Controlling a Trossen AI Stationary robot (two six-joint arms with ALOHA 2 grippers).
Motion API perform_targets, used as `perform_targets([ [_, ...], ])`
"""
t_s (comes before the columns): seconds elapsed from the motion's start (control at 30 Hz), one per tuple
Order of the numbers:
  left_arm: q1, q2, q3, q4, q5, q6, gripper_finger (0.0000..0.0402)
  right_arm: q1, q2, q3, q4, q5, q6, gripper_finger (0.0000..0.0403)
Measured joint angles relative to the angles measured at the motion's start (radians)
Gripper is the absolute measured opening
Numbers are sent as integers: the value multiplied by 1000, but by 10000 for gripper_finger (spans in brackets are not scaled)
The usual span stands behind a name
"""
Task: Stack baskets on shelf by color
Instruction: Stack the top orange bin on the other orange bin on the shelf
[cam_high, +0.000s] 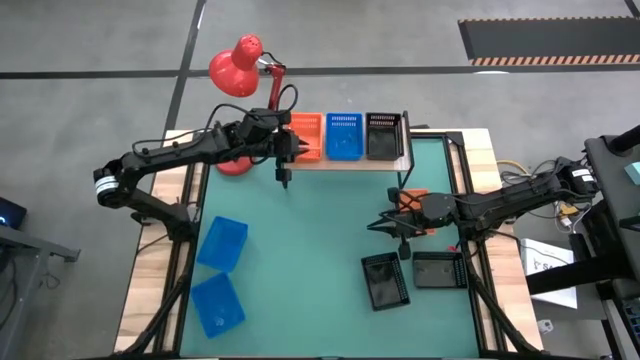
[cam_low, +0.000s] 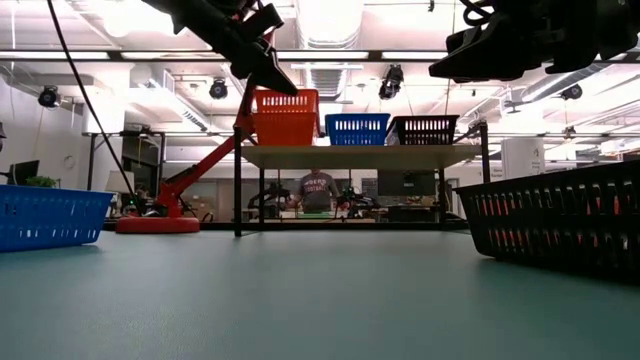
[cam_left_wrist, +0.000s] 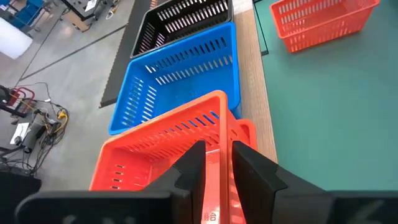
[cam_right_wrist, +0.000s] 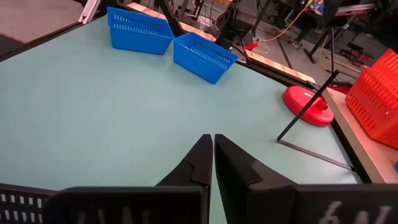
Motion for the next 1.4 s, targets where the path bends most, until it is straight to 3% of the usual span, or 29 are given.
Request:
perform_targets([
  [0.67,-23,-56,14,9,0,-82,73,0,0,0,-2,0,4,9],
  [1.07,-22,-35,-18,18,-40,-104,28,0,0,0,-2,0,8,9],
  [1.4,-28,-34,-18,29,-42,-104,24,0,0,0,-2,0,10,9],
])
